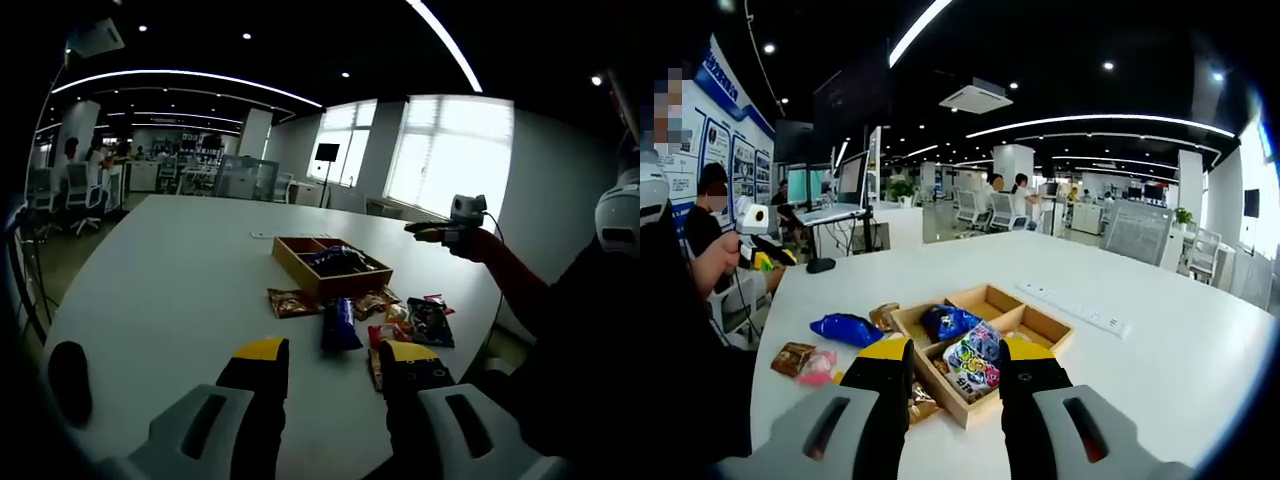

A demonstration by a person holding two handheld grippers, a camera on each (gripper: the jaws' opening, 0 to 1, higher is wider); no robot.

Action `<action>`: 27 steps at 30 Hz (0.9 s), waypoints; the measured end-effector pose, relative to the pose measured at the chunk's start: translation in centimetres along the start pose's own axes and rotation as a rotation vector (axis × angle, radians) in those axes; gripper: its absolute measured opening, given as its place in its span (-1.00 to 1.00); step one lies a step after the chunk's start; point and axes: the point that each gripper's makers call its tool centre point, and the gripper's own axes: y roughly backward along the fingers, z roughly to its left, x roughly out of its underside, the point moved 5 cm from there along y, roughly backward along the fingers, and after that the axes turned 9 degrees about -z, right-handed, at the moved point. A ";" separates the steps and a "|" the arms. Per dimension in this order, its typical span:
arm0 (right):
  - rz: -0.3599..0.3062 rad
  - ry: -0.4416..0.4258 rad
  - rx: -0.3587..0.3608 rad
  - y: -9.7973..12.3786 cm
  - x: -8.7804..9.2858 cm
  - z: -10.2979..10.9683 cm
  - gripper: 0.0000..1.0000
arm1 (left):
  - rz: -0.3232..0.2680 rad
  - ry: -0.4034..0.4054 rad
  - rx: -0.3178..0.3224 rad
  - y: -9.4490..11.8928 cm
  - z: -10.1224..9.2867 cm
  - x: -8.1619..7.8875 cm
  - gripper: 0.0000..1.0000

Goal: Pick up the scattered marshmallows, QQ candies, Oreo cookies, and mixed nuts on the table and sort them into separate containers

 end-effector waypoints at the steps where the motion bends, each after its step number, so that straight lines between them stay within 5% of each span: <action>1: -0.001 -0.003 0.002 0.1 0.0 0.0 -0.39 | 0.000 -0.001 0.001 0.0 0.0 0.0 -0.16; 27: -0.043 0.026 0.056 5.4 0.2 3.6 -0.40 | -0.026 -0.019 0.025 0.2 -1.4 -0.8 -0.13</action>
